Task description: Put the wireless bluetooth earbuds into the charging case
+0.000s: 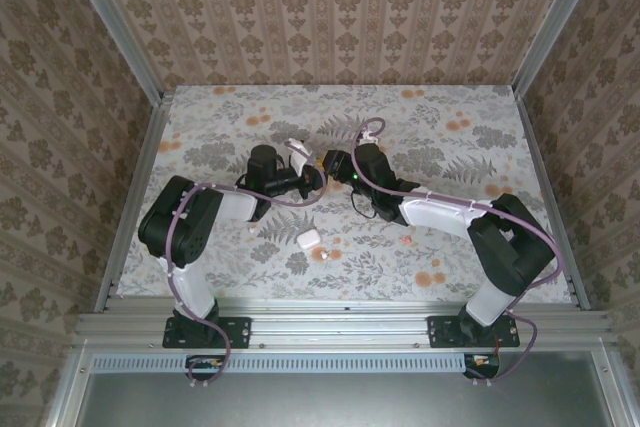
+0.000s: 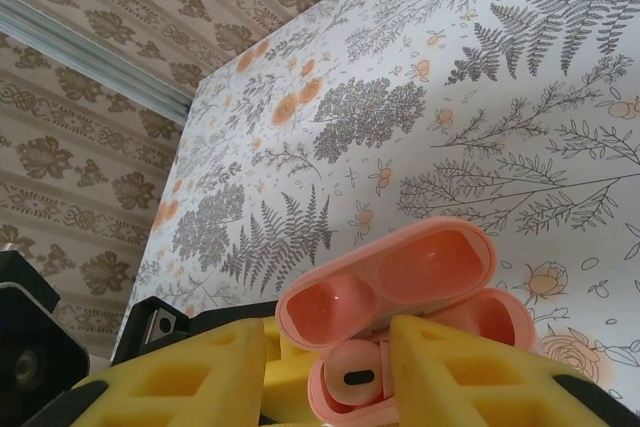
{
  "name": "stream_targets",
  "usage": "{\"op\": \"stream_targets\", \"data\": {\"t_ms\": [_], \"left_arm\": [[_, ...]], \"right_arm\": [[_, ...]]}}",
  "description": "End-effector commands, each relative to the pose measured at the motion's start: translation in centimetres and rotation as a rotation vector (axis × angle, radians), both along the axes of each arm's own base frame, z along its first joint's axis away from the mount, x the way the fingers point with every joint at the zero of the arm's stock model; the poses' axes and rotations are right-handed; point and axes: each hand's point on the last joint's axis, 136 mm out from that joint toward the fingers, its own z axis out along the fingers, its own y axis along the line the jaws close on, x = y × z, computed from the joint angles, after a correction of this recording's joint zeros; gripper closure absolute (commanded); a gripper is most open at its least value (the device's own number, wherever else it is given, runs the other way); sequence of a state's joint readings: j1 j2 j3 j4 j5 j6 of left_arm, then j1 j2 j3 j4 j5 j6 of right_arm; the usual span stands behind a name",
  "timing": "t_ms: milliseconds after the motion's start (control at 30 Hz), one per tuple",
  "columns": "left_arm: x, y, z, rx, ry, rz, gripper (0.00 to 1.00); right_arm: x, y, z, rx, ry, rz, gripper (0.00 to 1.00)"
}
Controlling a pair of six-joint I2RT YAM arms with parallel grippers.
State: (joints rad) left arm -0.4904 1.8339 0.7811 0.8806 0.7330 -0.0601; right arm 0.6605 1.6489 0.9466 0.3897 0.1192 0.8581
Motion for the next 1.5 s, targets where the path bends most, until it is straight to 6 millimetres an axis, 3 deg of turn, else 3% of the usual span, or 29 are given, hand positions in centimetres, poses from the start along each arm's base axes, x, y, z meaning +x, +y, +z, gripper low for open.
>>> {"op": "stream_targets", "data": {"t_ms": [0,167,267,367,533,600,733,933,1133,1467], "left_arm": [[-0.4,0.1,0.9,-0.016,-0.06,-0.021,0.92],[-0.8,0.5,0.3,0.013,-0.067,-0.017,0.92],[-1.2,0.9,-0.2,0.041,-0.071,-0.009,0.92],[-1.5,1.3,-0.5,0.062,-0.075,-0.003,0.92],[-2.3,1.4,-0.9,0.114,-0.093,-0.007,0.92],[-2.6,1.4,-1.0,0.137,-0.106,-0.009,0.92],[-2.7,1.6,-0.9,0.161,-0.134,0.009,0.92],[-3.0,1.9,-0.3,0.196,-0.147,0.024,0.92],[-3.5,1.8,-0.2,0.225,-0.164,0.013,0.92],[-4.0,1.6,-0.4,0.225,-0.159,0.002,0.91]], "right_arm": [[-1.1,-0.7,1.3,-0.028,0.011,0.045,0.6],[-3.5,-2.7,1.6,-0.101,0.128,0.13,0.59],[-5.5,-4.6,0.3,-0.146,0.275,0.169,0.59],[-8.1,-8.0,-2.3,-0.188,0.487,0.113,0.59],[-12.6,-12.6,-6.5,-0.122,0.822,-0.03,0.58],[-13.9,-14.1,-7.1,-0.049,0.9,-0.121,0.58],[-15.2,-16.4,-8.6,0.114,1.033,-0.336,0.53],[-15.4,-19.0,-10.0,0.294,1.095,-0.682,0.5],[-16.8,-19.3,-12.1,0.334,1.21,-0.909,0.5],[-16.7,-17.2,-14.6,0.33,1.305,-0.98,0.54]]}}
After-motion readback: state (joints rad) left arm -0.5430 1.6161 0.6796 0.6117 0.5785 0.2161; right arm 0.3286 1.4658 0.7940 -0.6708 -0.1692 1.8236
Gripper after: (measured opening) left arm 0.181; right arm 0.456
